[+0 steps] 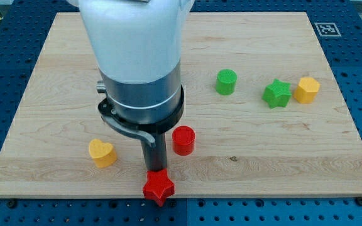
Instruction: Move the red star to the bottom of the board
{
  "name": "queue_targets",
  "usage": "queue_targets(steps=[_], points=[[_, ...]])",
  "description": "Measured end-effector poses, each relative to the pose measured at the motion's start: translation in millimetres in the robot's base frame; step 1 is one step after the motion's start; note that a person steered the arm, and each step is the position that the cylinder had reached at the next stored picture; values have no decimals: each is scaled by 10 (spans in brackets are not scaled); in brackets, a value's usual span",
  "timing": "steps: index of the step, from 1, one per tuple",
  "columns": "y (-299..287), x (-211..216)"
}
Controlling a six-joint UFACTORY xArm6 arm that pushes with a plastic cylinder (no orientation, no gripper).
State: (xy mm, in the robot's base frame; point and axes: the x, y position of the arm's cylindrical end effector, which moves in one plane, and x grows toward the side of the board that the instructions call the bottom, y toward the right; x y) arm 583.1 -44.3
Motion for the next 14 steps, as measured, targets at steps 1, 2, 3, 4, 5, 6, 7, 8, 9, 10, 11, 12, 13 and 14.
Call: queue_targets(steps=[1,2,3,4,5,6,7,8,9,10,11,12,13,14], points=[[0,-83],[0,-85],[0,-308],[0,-861],[1,-1225],[105,-1221],[608,-1084],[1135,-885],[1567,-796],[1653,-338],[1586,354],[1586,354],[1288,336],[1008,359]])
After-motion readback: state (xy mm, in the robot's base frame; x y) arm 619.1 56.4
